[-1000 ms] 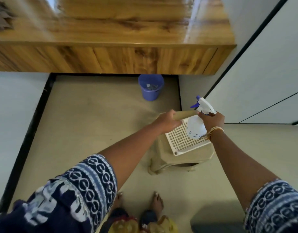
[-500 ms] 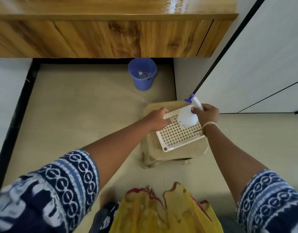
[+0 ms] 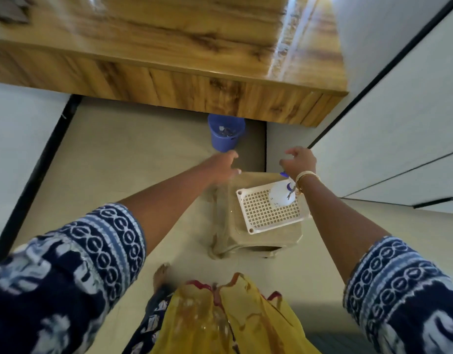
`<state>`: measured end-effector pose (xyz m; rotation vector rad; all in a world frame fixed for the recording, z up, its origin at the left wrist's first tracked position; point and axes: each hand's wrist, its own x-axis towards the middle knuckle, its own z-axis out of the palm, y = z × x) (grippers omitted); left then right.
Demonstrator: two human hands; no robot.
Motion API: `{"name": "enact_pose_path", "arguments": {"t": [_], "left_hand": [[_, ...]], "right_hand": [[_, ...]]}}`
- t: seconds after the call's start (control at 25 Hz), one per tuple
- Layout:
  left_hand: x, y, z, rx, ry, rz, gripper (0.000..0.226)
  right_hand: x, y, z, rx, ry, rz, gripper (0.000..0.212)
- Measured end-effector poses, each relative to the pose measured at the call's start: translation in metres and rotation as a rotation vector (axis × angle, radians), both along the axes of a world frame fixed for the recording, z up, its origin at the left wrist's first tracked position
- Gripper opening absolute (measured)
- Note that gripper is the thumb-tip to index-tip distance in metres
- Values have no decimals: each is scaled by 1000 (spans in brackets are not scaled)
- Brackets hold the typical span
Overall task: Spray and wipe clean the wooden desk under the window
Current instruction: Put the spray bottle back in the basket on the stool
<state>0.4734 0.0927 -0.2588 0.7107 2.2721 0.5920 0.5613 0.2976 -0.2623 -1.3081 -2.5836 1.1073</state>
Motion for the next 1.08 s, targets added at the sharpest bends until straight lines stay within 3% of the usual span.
{"name": "enact_pose_path", "arguments": {"t": [0.16,0.28,0.44,0.68,0.96,1.08], "left_hand": [[-49,-47,29,-61,132,3,61],[-93,-96,50,-103,189,26,63],[-163,-174,79,-116,244,102,59],[-254,-279,123,-92,321,280,53],[-341,-349,115,-48,301,519,50],[-381,-363,109,-9,273,663,48]], "right_hand": [[-60,-45,33,93,24,196,29],[-120,-93,56,78,-15,287,8],[-201,-164,89,70,67,335,23],[-313,-262,126,81,167,492,23],[-445,-358,125,83,171,722,11],[-505,-390,114,-10,169,756,15]]}}
